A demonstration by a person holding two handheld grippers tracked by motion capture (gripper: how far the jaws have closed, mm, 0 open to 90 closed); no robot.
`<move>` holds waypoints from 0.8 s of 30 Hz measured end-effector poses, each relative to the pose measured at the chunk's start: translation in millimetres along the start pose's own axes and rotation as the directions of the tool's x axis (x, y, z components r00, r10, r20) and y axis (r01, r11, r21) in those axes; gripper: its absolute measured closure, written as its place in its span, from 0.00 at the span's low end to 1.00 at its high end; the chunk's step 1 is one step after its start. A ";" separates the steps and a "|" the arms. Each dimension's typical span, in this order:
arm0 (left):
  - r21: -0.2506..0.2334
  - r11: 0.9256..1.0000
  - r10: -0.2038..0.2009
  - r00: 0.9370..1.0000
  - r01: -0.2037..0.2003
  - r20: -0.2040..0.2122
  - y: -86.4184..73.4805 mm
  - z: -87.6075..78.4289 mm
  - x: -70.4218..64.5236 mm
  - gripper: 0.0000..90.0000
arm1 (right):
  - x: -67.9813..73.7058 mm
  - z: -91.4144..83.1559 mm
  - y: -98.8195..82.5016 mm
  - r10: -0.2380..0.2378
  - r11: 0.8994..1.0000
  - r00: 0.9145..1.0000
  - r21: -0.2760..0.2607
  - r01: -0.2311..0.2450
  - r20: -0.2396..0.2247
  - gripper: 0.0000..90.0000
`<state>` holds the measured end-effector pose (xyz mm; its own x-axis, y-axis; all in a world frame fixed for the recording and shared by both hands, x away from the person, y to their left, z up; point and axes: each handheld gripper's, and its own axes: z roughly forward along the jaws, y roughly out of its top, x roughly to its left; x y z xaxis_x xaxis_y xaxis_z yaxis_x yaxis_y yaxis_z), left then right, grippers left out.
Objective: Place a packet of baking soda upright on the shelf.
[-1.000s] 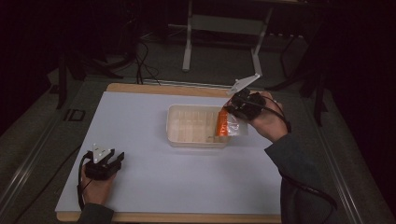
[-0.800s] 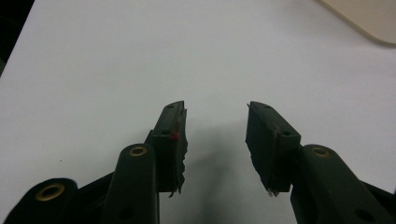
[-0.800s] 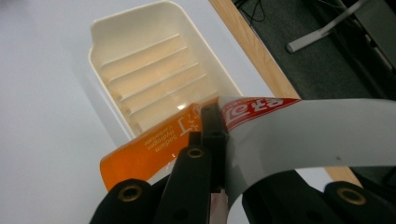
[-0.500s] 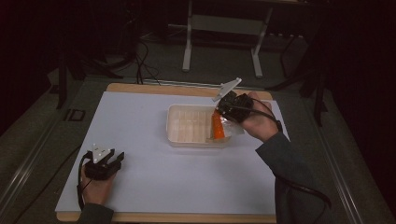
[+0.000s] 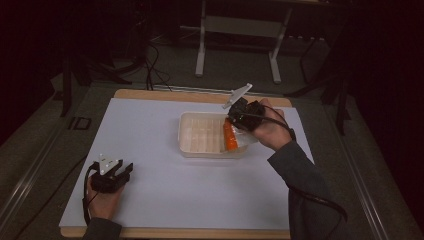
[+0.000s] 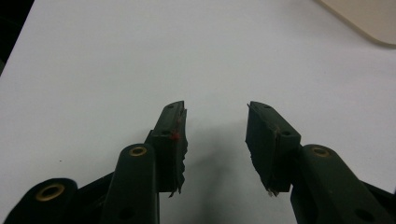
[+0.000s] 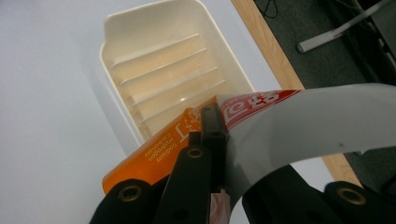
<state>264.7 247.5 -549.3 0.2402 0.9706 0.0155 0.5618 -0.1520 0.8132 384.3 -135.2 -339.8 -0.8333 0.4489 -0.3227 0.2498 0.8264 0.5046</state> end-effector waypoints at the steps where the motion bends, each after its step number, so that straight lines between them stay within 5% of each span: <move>1: -0.002 1.000 0.000 1.000 0.000 0.000 0.0 0.0 0.0 0.64 | -0.4 1.0 -0.1 0.005 1.000 1.000 0.000 -0.005 -0.003 1.00; 13: -0.002 1.000 0.001 1.000 -0.001 -0.001 -0.2 0.2 -0.4 0.64 | -9.4 7.5 -0.1 0.053 0.999 0.998 0.004 -0.053 -0.032 1.00; 19: -0.002 1.000 0.001 1.000 -0.001 -0.001 -0.2 0.0 -0.3 0.63 | 0.9 9.5 2.7 -0.022 1.000 0.998 -0.004 0.022 -0.064 1.00; 24: -0.004 1.000 -0.003 1.000 0.003 0.000 -0.2 -0.2 0.1 0.63 | -8.2 20.6 0.4 0.064 0.997 0.997 0.052 -0.062 -0.035 1.00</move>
<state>264.4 247.7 -549.4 0.2391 0.9709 0.0132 0.5589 -0.1487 0.8158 401.4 -131.6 -353.4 -0.8324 0.4886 -0.2616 0.3263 0.8136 0.4812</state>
